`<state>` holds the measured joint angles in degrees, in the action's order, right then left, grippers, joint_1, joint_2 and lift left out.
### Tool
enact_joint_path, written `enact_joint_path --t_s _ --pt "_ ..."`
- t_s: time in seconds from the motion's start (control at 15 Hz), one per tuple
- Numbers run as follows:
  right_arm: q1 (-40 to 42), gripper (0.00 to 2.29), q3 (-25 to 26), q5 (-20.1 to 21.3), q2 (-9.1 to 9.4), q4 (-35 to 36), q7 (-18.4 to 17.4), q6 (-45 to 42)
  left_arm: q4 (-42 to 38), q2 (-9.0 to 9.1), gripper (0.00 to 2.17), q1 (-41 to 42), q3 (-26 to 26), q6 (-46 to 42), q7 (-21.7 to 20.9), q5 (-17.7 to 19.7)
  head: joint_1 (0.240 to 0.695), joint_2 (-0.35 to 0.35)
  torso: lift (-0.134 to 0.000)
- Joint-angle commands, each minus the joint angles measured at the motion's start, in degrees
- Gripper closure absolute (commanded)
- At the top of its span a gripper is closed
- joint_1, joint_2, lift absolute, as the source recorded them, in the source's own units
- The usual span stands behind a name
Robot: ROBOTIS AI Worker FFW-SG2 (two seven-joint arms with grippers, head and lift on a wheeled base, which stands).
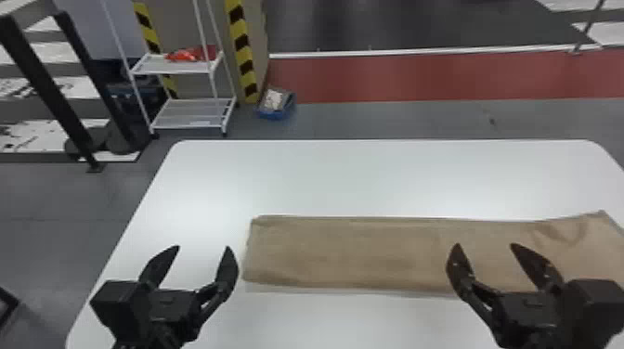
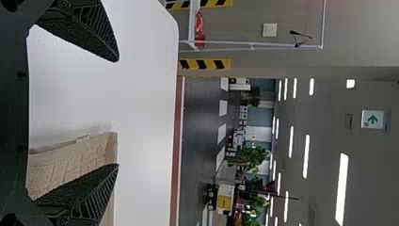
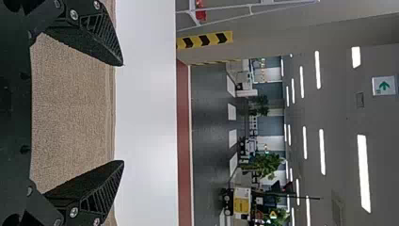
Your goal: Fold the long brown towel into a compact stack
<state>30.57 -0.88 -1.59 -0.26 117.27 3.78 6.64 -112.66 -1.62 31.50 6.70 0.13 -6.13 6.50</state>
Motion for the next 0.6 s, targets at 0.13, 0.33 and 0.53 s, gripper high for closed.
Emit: enact_joint_path --t_s 0.13,0.33,0.53 --pt "-0.2 0.16 0.0 -0.1 0.31 -0.3 0.0 0.0 0.2 0.04 0.08 0.0 0.0 -0.2 0.1 0.0 0.695 0.093 -0.092" --pt "-0.3 0.16 0.2 -0.1 0.31 -0.5 0.0 0.0 1.3 0.22 0.08 -1.3 -0.6 0.7 -0.5 0.0 0.695 0.093 -0.092" --pt "-0.5 0.16 0.9 -0.3 0.31 -1.1 0.0 0.0 1.3 0.30 0.08 -4.0 -1.9 7.7 -1.9 -0.1 0.695 0.069 -0.092"
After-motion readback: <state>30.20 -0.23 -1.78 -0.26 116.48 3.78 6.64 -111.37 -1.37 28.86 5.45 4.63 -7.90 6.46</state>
